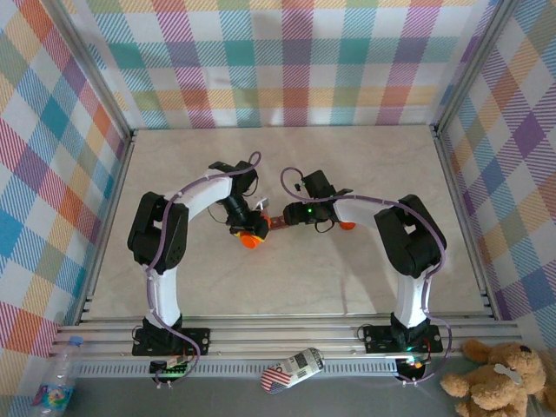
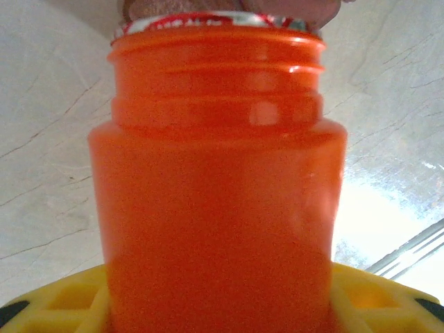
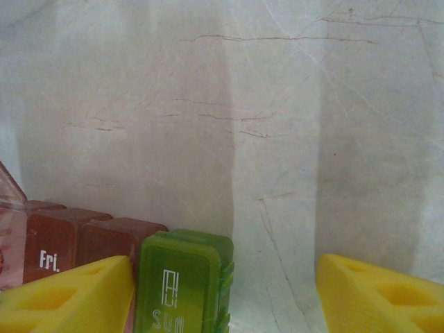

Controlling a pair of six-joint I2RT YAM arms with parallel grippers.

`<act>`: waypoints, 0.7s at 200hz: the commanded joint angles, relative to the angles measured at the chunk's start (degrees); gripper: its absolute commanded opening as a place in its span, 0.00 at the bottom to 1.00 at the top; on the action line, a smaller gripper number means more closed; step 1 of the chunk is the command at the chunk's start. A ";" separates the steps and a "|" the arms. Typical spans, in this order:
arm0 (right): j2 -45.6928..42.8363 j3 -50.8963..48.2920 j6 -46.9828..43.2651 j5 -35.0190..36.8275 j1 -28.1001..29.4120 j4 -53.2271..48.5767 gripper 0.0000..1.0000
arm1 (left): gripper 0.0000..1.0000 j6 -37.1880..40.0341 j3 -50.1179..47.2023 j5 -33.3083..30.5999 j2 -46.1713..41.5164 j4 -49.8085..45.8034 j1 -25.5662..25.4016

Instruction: Sort the pills into containers

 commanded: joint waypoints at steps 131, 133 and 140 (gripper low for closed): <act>2.95 -0.21 0.72 -0.33 0.56 -2.21 0.70 | 0.00 1.89 6.13 -2.68 2.12 -6.67 0.54; 2.94 -0.21 0.73 -0.37 0.58 -2.15 0.70 | 0.00 1.84 6.22 -2.70 2.15 -6.75 0.42; 3.05 -0.21 0.79 -0.54 0.56 -2.09 0.70 | 0.00 1.85 6.65 -3.16 2.49 -7.15 0.30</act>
